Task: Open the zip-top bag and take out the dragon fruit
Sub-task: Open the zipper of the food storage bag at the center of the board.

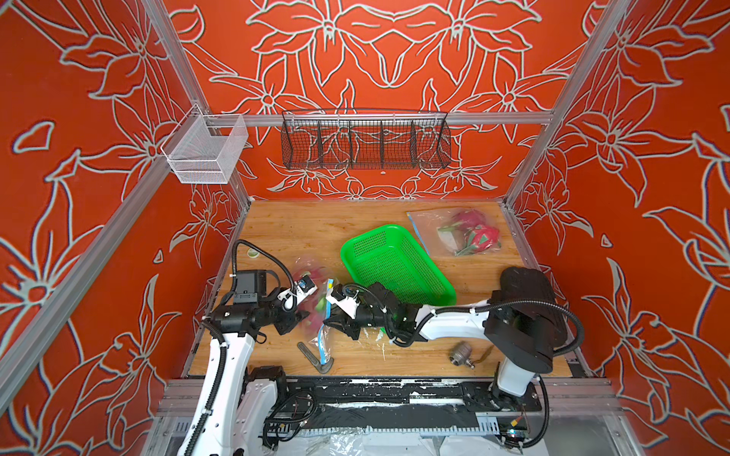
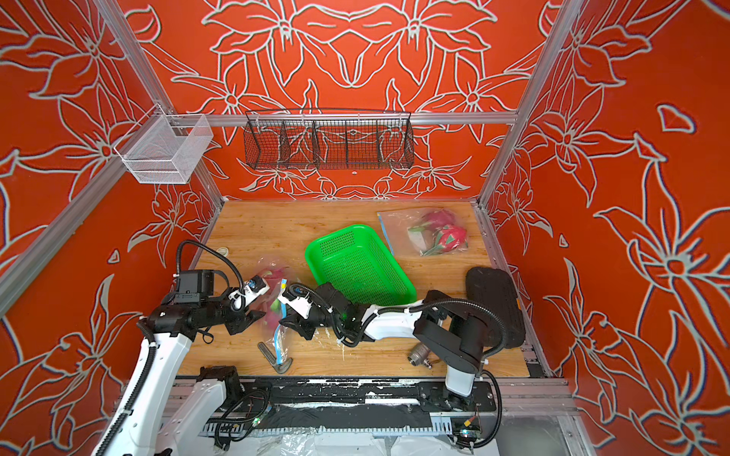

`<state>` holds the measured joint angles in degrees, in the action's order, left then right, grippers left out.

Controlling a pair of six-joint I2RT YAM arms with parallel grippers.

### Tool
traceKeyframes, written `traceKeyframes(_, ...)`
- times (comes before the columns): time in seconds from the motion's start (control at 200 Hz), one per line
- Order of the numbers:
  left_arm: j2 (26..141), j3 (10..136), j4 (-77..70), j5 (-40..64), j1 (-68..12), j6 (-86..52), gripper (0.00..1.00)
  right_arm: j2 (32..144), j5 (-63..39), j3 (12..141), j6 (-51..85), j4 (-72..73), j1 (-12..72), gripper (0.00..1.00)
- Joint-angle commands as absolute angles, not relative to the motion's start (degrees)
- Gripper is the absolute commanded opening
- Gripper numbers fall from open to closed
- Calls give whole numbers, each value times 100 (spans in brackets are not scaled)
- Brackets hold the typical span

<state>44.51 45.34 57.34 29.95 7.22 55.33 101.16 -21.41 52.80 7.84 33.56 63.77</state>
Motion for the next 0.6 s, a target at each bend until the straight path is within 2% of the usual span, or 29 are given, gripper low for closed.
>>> traceKeyframes(0.0, 4412, 4683, 6961, 4090, 743, 5875, 74, 10197, -2134, 5467, 775, 3594, 6459, 22)
traceKeyframes(0.115, 4487, 4464, 6438, 4131, 747, 5536, 75, 10160, -2142, 5443, 780, 3599, 6499, 22)
traceKeyframes(0.235, 4686, 4263, 5848, 3938, 752, 5207, 66, 10134, -2139, 5411, 825, 3643, 6526, 22)
traceKeyframes(0.365, 4772, 4051, 5286, 3840, 748, 4878, 40, 10117, -2155, 5355, 881, 3750, 6530, 21)
traceKeyframes(0.435, 4760, 4009, 5339, 3992, 752, 4916, 30, 10107, -2184, 5344, 900, 3826, 6530, 20)
traceKeyframes(0.53, 4669, 4004, 5090, 3766, 747, 4690, 0, 10078, -2250, 5307, 874, 3911, 6530, 22)
traceKeyframes(0.595, 4602, 4091, 5103, 3477, 771, 4649, 0, 9994, -2166, 5208, 799, 3880, 6509, 32)
